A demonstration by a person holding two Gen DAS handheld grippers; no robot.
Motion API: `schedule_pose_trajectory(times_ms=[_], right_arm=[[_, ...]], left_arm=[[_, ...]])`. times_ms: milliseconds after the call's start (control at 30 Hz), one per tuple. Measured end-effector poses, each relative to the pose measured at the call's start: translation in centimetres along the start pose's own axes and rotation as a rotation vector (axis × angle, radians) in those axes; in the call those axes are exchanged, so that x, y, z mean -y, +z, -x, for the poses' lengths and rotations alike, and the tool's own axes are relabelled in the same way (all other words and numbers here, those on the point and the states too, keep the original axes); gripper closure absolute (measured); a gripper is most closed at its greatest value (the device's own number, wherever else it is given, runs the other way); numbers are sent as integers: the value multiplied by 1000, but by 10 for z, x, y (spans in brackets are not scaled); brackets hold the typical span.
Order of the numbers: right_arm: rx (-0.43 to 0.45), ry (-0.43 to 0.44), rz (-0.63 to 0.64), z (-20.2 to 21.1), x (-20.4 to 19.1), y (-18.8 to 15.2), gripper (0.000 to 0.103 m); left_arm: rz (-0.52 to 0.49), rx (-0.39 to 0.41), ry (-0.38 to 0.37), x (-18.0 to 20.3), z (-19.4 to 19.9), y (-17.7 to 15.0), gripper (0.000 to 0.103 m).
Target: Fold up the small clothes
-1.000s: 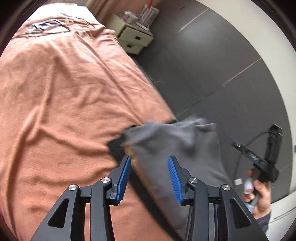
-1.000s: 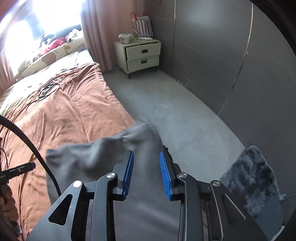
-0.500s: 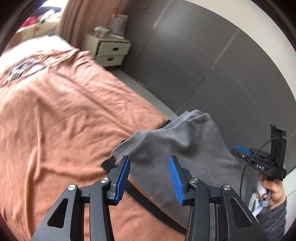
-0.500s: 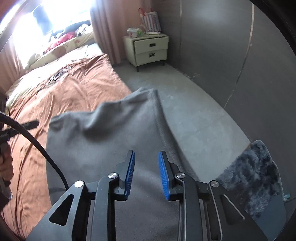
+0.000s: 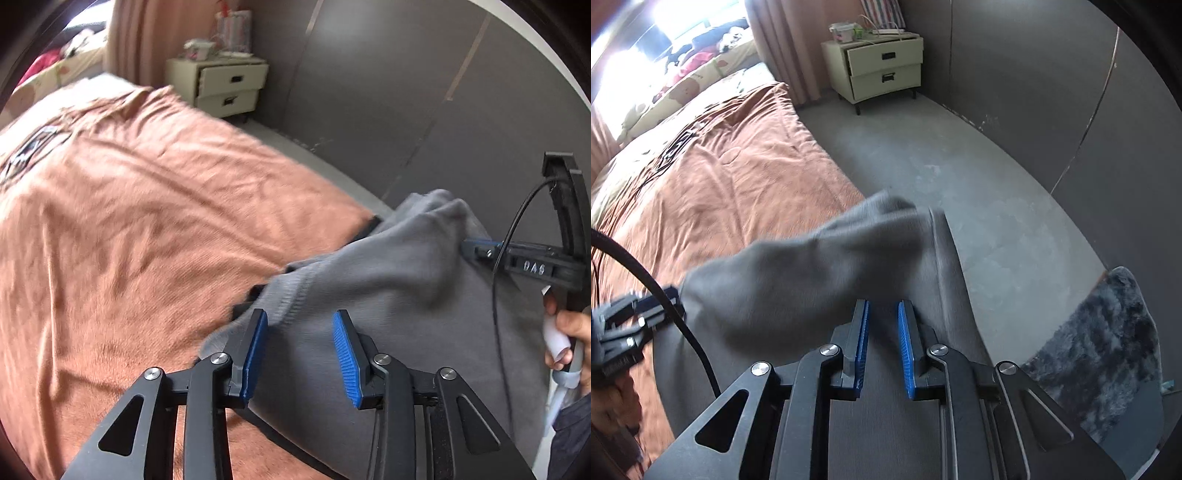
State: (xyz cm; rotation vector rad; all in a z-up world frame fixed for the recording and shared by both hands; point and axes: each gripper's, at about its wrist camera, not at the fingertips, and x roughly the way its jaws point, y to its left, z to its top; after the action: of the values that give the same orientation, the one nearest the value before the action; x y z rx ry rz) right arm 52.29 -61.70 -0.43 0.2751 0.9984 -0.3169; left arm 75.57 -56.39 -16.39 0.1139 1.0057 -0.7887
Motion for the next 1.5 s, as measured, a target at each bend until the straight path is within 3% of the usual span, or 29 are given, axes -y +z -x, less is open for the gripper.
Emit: schedule_pose_trajectory(times_ms=[100,200,367,533,700,900,1067,1200,1433,1500], right_arm=[[-11,-30,-8,-13,0,13,93],[13,-47,-39,-18,2,21,95],[79,-38,-58,4,2,15,91],[86,4,-15,45,8,-27,91],[99,26,5,87,28,-79,91],[82,32,9,107,55,-132,91],[102,-23,-62,110,74,-157,91],[121,-142,-117,117,83,-175,91],[140,-144,-156,155,76,-218,91],[146,-150,-152,171,71,-229,85]], left_arm=[[13,-11,24,-9,-9,-5,63],[42,-14,-2,-15,-11,-8,63],[28,-4,44,-15,4,-3,63],[-24,55,25,-13,42,-1,63],[-90,34,-19,8,56,-12,63],[-100,-26,-99,43,50,-39,63],[-124,-56,-122,75,46,-59,63],[-157,-71,-122,96,51,-74,63],[-145,-96,-141,119,73,-91,63],[-150,-93,-138,123,85,-94,63]])
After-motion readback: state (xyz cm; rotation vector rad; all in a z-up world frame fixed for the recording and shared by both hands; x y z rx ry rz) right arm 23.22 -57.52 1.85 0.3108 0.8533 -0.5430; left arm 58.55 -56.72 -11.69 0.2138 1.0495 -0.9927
